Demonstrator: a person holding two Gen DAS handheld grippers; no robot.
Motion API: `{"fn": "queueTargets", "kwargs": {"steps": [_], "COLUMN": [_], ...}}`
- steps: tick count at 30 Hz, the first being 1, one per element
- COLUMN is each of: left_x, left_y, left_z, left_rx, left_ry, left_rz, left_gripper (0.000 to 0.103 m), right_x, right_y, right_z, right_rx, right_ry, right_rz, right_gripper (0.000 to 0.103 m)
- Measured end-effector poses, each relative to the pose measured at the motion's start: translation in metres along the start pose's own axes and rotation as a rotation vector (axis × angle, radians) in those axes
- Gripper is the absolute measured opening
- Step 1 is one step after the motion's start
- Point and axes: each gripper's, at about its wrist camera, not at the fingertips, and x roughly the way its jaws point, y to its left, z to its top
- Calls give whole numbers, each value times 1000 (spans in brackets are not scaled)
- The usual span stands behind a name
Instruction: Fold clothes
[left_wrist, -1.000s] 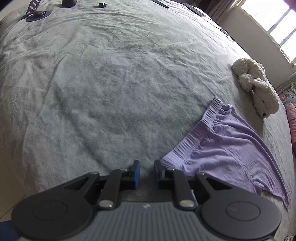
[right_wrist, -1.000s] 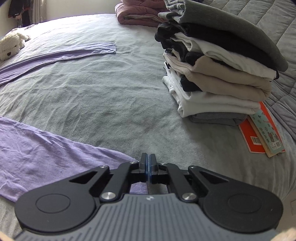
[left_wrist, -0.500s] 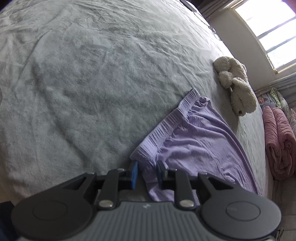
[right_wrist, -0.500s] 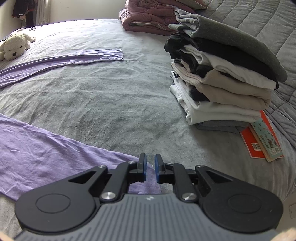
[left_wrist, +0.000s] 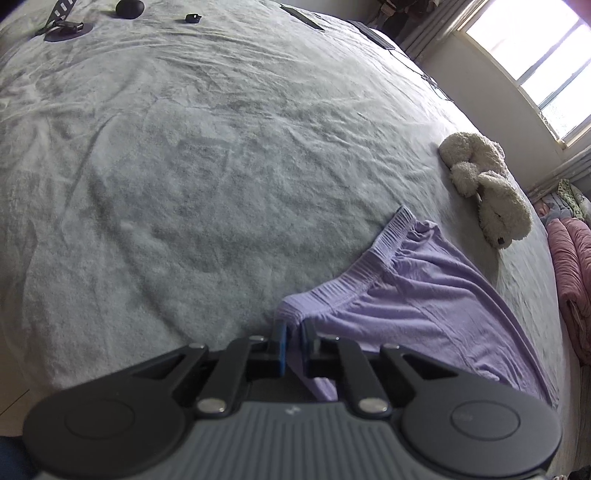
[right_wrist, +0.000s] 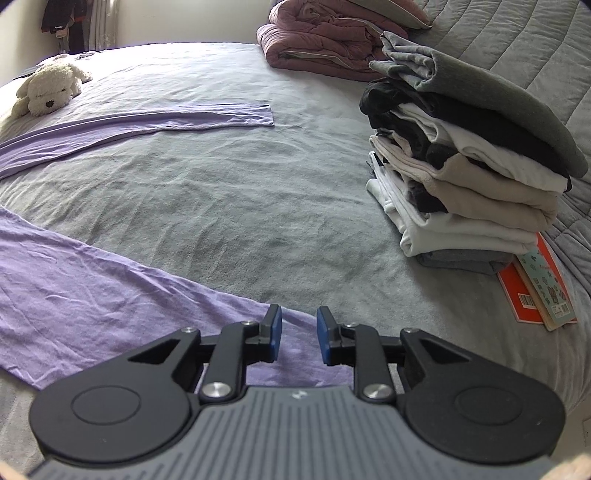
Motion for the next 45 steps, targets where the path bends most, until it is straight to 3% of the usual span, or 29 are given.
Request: {"fn": "queueTargets", "kwargs": {"steps": [7, 10, 13, 16, 21, 26, 33, 45], "left_x": [0, 12, 15, 14, 11, 4, -4, -1], "left_y": [-7, -11, -12, -4, 26, 43, 45, 9], "left_z": [-3, -8, -10, -5, 12, 17, 19, 17], "left_rx": [63, 85, 93, 35, -177, -295, -322, -271], "left_ry": [-27, 16, 23, 38, 94, 67, 6, 7], "left_rz": [60, 91, 101, 73, -17, -44, -1, -37], "left_gripper": [6, 14, 15, 16, 24, 29, 25, 26], "right_x": [0, 0, 0, -1, -2, -3, -7, -15], "right_y": [0, 2, 3, 4, 1, 1, 8, 44], "right_z": [-1, -1, 0, -1, -1, -1, 0, 14], "right_rx": [1, -5, -7, -4, 4, 4, -11, -60], "right_ry": [-3, -2, -3, -5, -7, -12, -29, -75], "right_rz": [-1, 2, 5, 5, 1, -3, 3, 71], "right_gripper": [25, 25, 25, 29, 29, 30, 35, 37]}}
